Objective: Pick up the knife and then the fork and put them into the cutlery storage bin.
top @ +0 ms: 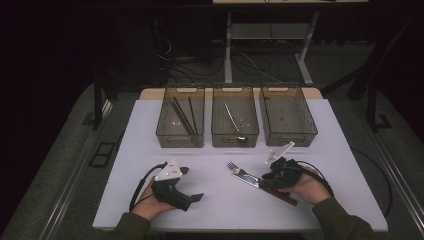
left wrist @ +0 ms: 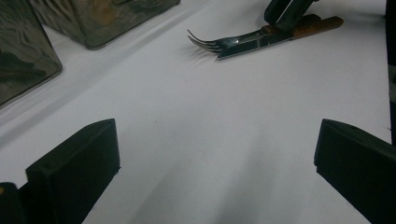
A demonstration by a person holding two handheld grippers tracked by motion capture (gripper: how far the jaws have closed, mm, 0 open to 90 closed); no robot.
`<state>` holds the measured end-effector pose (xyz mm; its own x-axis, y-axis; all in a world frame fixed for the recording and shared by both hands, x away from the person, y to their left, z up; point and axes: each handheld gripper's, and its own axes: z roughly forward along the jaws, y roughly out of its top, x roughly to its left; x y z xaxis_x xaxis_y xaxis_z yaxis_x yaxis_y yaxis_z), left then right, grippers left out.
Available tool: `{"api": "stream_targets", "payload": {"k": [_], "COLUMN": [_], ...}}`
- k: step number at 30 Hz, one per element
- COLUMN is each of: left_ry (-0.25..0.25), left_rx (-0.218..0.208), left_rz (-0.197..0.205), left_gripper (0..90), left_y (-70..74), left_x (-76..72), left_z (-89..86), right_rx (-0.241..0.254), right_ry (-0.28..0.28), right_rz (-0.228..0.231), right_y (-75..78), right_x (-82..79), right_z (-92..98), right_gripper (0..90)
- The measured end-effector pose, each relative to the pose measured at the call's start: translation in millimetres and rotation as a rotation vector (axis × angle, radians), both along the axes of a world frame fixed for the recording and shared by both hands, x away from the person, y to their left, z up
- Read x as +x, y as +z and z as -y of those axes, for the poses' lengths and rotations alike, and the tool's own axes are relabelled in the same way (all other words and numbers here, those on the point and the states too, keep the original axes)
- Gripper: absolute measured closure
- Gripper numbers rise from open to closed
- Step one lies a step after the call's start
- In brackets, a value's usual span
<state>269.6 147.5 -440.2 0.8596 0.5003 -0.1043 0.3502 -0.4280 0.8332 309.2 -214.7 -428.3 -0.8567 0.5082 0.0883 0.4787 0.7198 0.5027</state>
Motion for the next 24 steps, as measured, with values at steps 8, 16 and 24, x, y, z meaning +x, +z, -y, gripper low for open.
{"api": "stream_targets", "payload": {"k": [8,16,24], "left_ry": [-0.001,-0.003,-0.006], "left_rx": [0.000,0.002,0.003], "left_rz": [0.001,0.000,0.002], "left_gripper": [0.0,0.0,0.0], "left_y": [0.0,-0.3,-0.8], "left_x": [-0.1,-0.1,-0.3], "left_z": [0.0,0.5,1.2], "right_rx": [-0.083,-0.213,-0.337], "right_ry": [0.024,0.079,0.108], "right_rz": [0.024,-0.050,-0.143], "right_y": [-1.1,4.9,8.4], "right_x": [3.3,16.9,30.2], "right_z": [-7.2,-23.6,-40.6], "right_gripper": [74.6,74.7,75.3]}}
